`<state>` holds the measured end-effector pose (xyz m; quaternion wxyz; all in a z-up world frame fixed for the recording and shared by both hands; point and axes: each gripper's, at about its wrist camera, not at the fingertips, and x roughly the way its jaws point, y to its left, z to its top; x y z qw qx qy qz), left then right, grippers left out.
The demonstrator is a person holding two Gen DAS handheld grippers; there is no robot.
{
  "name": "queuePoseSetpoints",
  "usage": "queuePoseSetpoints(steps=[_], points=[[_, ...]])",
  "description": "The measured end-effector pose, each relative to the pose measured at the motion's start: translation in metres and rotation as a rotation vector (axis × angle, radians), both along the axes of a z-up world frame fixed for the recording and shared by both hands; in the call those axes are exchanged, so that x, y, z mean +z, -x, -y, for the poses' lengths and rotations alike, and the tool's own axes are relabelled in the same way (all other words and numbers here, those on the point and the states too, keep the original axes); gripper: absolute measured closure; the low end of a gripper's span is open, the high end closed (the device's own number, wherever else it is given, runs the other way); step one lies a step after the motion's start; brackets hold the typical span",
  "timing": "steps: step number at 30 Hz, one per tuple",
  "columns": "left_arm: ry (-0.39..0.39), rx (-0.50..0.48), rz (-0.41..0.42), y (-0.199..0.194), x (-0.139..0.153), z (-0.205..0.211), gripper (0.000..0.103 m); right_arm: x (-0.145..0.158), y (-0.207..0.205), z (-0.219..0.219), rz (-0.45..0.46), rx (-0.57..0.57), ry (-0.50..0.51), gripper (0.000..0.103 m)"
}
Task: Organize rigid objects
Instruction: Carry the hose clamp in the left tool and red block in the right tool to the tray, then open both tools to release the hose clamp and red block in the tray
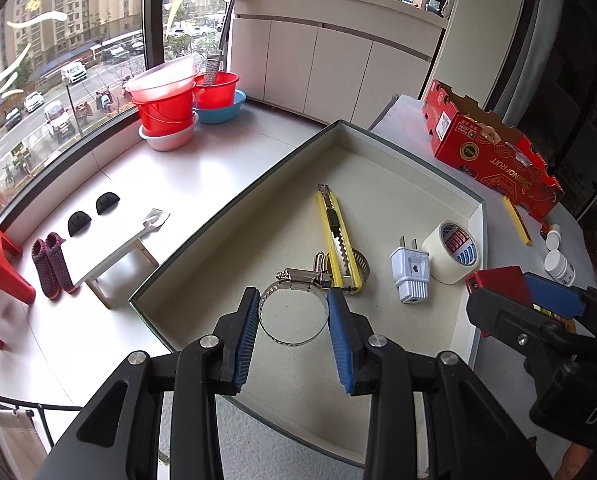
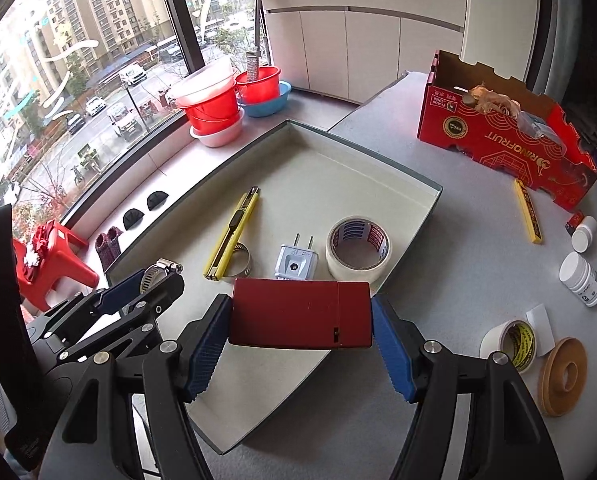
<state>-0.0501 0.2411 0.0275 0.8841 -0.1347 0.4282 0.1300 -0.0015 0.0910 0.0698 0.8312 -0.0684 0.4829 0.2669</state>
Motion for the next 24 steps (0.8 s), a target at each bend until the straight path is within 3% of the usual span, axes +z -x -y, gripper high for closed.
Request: queuePoseSetpoints(steps=[24], points=[[-0.036, -0.026, -0.081, -0.022, -0.023, 0.004, 0.066, -0.025, -0.017, -0.012, -0.052, -0.001, 0.01, 0.032]])
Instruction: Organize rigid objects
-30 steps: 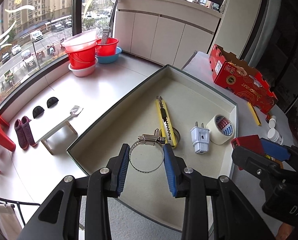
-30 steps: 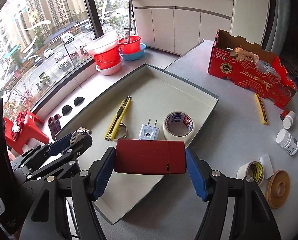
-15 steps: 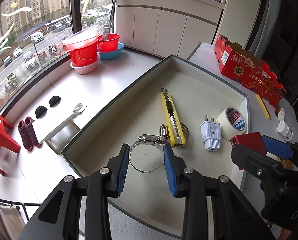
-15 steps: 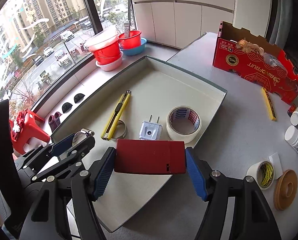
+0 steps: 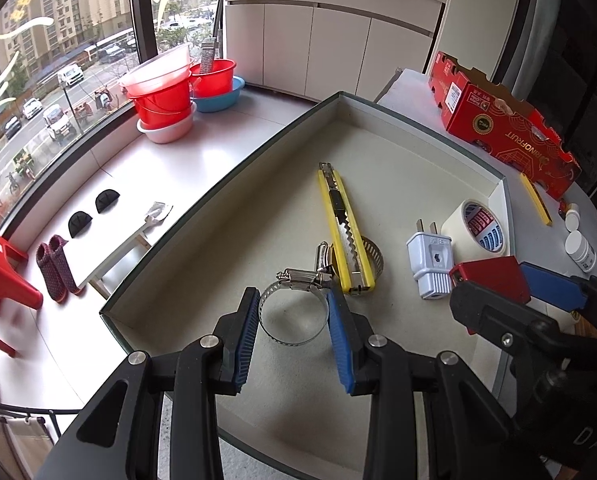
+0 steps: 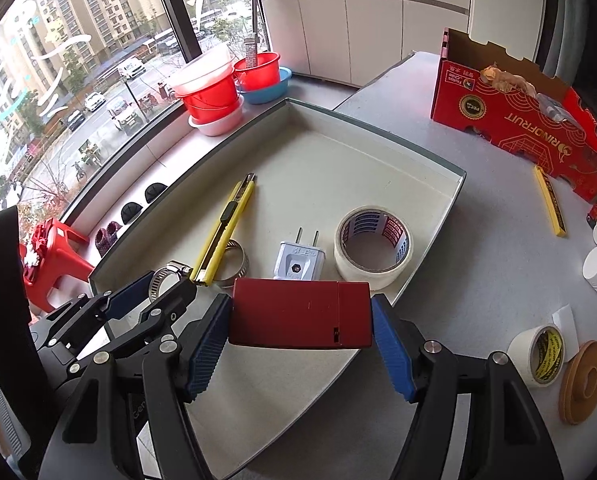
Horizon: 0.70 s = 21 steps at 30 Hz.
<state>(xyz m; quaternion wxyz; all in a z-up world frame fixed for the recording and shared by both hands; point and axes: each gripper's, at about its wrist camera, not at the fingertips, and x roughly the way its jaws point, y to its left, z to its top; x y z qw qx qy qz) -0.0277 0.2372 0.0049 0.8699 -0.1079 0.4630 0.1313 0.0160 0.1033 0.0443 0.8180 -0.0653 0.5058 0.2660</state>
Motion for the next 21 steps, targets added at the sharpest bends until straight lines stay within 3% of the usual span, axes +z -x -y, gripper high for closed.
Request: queuePoseSetpoints(steps=[6, 7, 10, 11, 14, 17, 21], points=[[-0.007, -0.01, -0.009, -0.002, -0.003, 0.001, 0.063, -0.006, -0.002, -0.002, -0.009, -0.002, 0.011, 0.032], [-0.008, -0.015, -0.009, -0.003, -0.003, 0.002, 0.057, -0.006, -0.002, -0.002, -0.01, -0.002, 0.008, 0.032], [-0.021, -0.013, -0.002, 0.0, -0.001, 0.003, 0.021, -0.005, -0.002, 0.0, -0.013, 0.001, 0.002, 0.032], [-0.021, -0.013, -0.004, 0.0, 0.0, 0.004, 0.019, -0.003, -0.002, 0.001, -0.012, 0.003, -0.005, 0.032], [-0.022, -0.019, -0.039, -0.003, -0.003, 0.005, 0.017, 0.004, -0.001, 0.006, 0.023, -0.006, -0.019, 0.006], [-0.042, -0.009, -0.035, -0.002, -0.001, 0.006, 0.006, 0.013, 0.001, 0.01, 0.054, -0.008, -0.017, 0.004], [-0.017, -0.002, -0.012, 0.002, 0.006, 0.005, 0.0, 0.018, 0.002, 0.015, 0.05, -0.007, -0.027, 0.004]])
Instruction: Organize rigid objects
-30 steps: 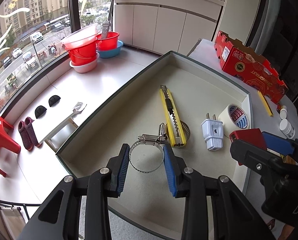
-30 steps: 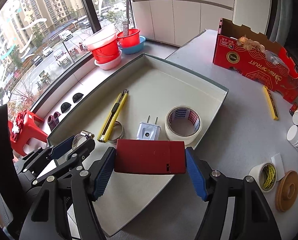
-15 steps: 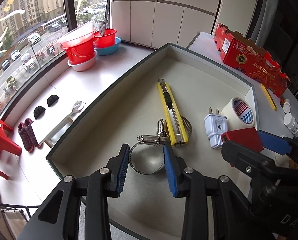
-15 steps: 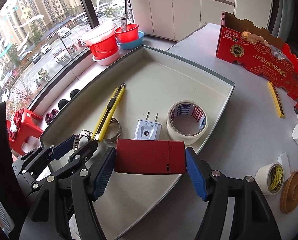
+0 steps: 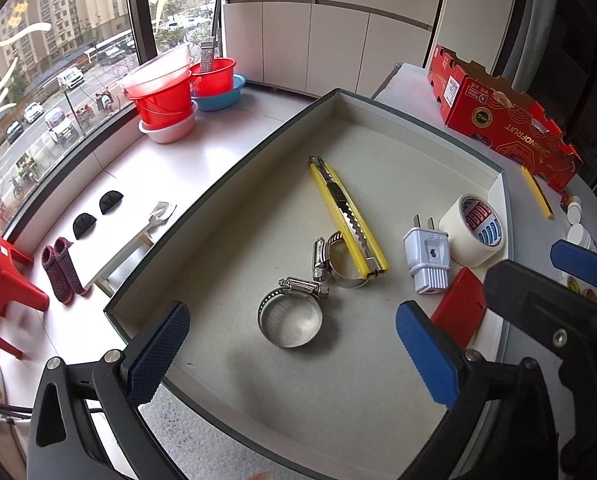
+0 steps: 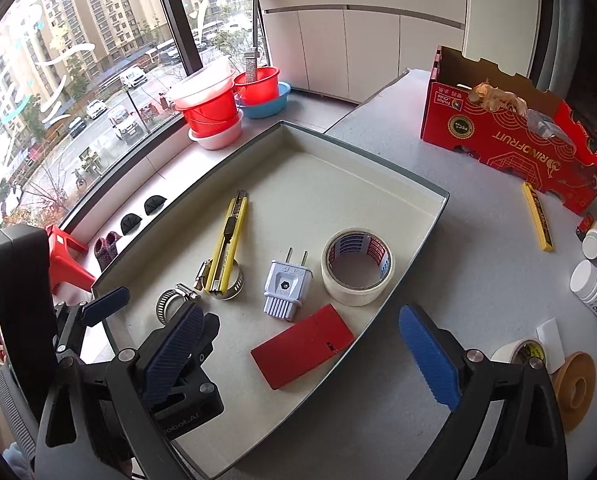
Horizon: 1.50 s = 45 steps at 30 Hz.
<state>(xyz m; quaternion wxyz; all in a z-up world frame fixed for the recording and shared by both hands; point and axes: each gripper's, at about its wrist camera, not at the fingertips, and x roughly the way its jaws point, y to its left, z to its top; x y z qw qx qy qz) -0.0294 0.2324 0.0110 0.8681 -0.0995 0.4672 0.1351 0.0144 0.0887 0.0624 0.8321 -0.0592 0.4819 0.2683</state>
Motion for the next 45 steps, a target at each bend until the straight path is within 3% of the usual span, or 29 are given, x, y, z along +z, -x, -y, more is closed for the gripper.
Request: queuePoseSetpoints(steps=[15, 22, 28, 34, 38, 45], points=[[-0.014, -0.063, 0.029, 0.016, 0.025, 0.027, 0.0, 0.018, 0.021, 0.031, -0.033, -0.035, -0.063, 0.004], [-0.018, -0.219, 0.03, 0.026, 0.033, 0.08, 0.0, 0.012, 0.04, 0.1, -0.052, -0.136, -0.059, 0.004], [-0.018, -0.396, 0.01, 0.037, 0.028, 0.143, 0.0, 0.002, 0.053, 0.188, -0.078, -0.323, -0.074, 0.004], [-0.08, -0.586, -0.039, 0.057, 0.007, 0.203, 0.0, -0.011, 0.071, 0.253, -0.119, -0.499, -0.139, 0.004], [-0.168, -0.656, -0.048, 0.072, -0.003, 0.222, 0.0, -0.019, 0.085, 0.269, -0.139, -0.528, -0.158, 0.004], [-0.2, -0.728, -0.067, 0.088, -0.013, 0.212, 0.0, -0.027, 0.102, 0.273, -0.167, -0.482, -0.18, 0.004]])
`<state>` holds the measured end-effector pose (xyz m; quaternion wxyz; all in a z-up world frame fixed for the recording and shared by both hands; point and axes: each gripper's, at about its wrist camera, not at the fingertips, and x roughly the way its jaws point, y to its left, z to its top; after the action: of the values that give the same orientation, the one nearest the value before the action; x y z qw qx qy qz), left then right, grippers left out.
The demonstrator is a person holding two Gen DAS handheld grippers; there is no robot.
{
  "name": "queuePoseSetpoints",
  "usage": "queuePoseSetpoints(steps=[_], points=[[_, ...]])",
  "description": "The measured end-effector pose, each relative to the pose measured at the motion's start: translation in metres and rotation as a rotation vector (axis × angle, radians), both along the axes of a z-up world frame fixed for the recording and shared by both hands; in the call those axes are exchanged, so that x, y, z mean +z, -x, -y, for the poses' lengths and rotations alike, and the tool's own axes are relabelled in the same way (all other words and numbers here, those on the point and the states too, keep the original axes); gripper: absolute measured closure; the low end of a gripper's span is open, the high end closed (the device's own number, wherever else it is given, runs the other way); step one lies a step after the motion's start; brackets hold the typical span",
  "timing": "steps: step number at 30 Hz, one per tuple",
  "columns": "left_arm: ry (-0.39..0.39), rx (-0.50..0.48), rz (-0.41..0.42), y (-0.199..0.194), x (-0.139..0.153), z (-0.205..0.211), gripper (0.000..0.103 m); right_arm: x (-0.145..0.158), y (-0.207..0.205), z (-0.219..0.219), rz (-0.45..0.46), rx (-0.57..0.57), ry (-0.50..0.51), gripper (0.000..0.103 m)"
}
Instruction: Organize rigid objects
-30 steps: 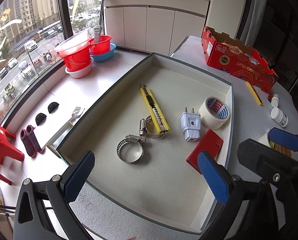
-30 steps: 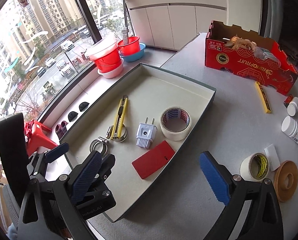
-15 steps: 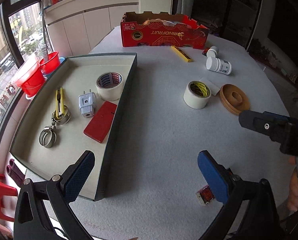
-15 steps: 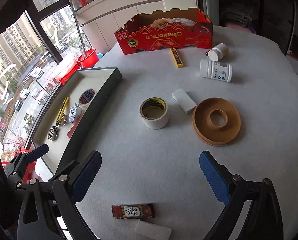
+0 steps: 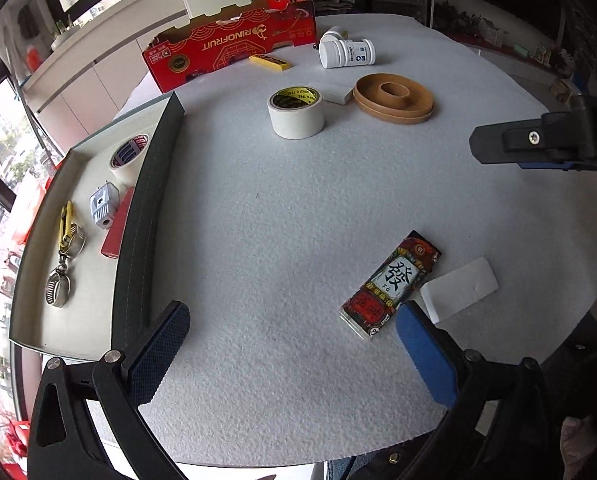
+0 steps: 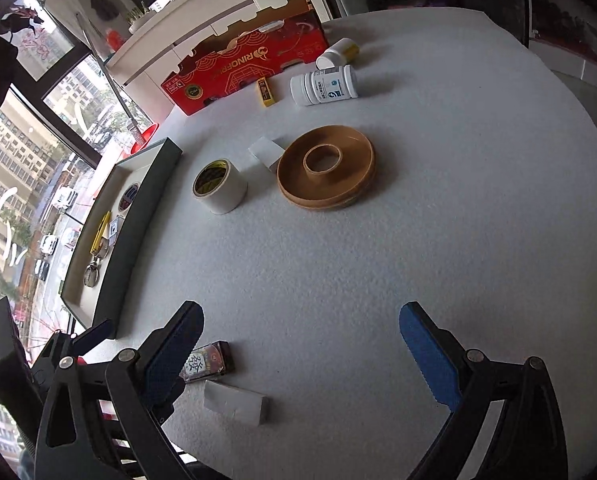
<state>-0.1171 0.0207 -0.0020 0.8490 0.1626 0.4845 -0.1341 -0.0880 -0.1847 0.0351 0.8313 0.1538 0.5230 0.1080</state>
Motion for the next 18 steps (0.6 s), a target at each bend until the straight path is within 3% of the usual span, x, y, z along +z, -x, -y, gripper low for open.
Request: queuePoseSetpoints(steps=[4, 8, 18], points=[[-0.048, -0.08, 0.006, 0.004, -0.007, 0.012, 0.0, -0.006, 0.007, 0.004, -0.014, -0.013, 0.0, 0.004], [-0.043, -0.1, 0.024, -0.003, -0.008, 0.024, 0.0, -0.009, 0.008, 0.008, -0.028, -0.038, -0.005, 0.004], [-0.017, 0.079, 0.076, -0.045, -0.009, 0.023, 0.0, -0.01, 0.015, 0.003, -0.021, -0.003, 0.052, 0.004]])
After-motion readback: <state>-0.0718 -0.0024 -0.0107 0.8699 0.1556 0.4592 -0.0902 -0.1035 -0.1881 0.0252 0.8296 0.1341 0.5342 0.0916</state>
